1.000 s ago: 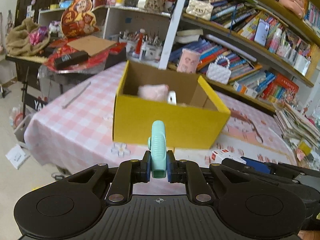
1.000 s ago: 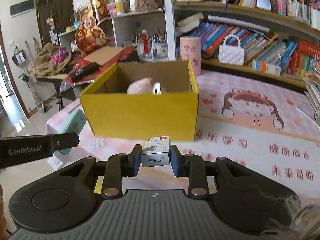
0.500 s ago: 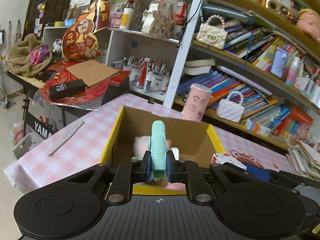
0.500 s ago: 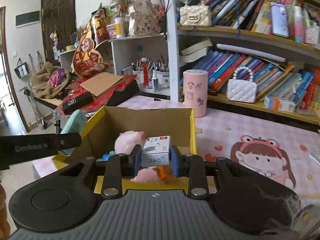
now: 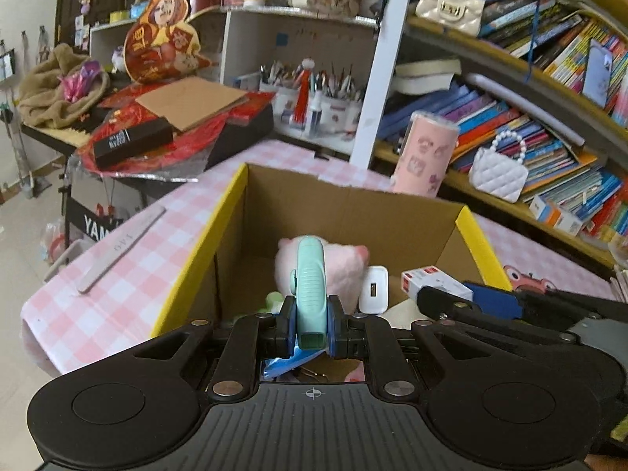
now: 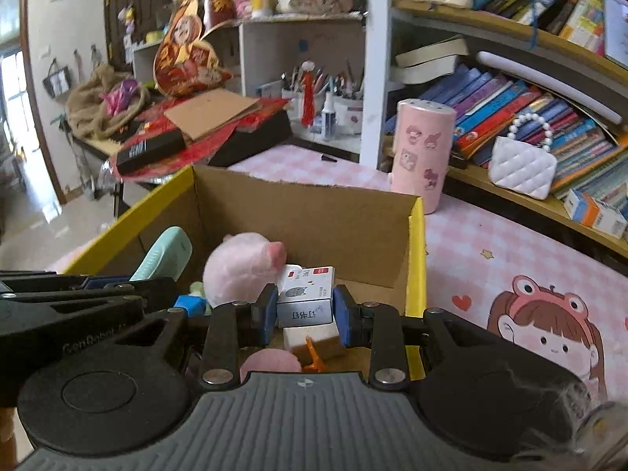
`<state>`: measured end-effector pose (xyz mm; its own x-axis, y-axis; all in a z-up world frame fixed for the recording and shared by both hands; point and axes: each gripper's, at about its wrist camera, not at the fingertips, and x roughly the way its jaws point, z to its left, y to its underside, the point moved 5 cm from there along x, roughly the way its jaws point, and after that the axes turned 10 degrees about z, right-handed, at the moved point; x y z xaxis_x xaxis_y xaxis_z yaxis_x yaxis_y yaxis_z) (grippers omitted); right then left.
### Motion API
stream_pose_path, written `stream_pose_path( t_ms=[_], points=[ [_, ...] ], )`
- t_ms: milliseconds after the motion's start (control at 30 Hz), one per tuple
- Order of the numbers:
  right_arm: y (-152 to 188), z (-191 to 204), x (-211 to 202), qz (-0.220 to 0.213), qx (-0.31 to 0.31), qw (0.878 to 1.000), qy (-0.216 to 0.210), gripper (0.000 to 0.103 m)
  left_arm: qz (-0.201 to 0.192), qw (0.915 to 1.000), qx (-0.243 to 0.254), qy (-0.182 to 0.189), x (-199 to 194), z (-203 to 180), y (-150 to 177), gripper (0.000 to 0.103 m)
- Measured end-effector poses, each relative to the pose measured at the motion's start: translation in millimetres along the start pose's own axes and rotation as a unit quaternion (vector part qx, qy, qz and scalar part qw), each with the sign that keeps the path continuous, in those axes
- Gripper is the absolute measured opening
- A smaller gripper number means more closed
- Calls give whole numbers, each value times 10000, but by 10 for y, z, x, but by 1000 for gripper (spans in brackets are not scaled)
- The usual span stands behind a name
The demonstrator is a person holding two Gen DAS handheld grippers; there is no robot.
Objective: Organize objects
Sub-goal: 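Open both grippers to drop the eraser and small white box into the box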
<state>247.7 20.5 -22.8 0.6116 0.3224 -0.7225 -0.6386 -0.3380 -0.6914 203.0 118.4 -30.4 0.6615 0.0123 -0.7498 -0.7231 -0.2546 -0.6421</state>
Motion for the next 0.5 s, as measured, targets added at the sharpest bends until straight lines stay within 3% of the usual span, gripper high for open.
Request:
stream_pose_path(
  t_ms=[167,333,433,500],
  points=[
    [-40,-25,200,279,-166,9995,-34,29,142,9999,-10,-29,146,-15,-27,14],
    [-88,-55,266,292,-271,9992,-103,29,184,9998,-19,-44,236,-34,-41,16],
    [-110,-84,271,273,-196,9993,-138,29,182,9998,-91,-35,243,-22,-61,24],
    [-125,-133,242,215,-29,9996,-181,30,103,9998,-150,-5,208,-7,-73,35]
  ],
)
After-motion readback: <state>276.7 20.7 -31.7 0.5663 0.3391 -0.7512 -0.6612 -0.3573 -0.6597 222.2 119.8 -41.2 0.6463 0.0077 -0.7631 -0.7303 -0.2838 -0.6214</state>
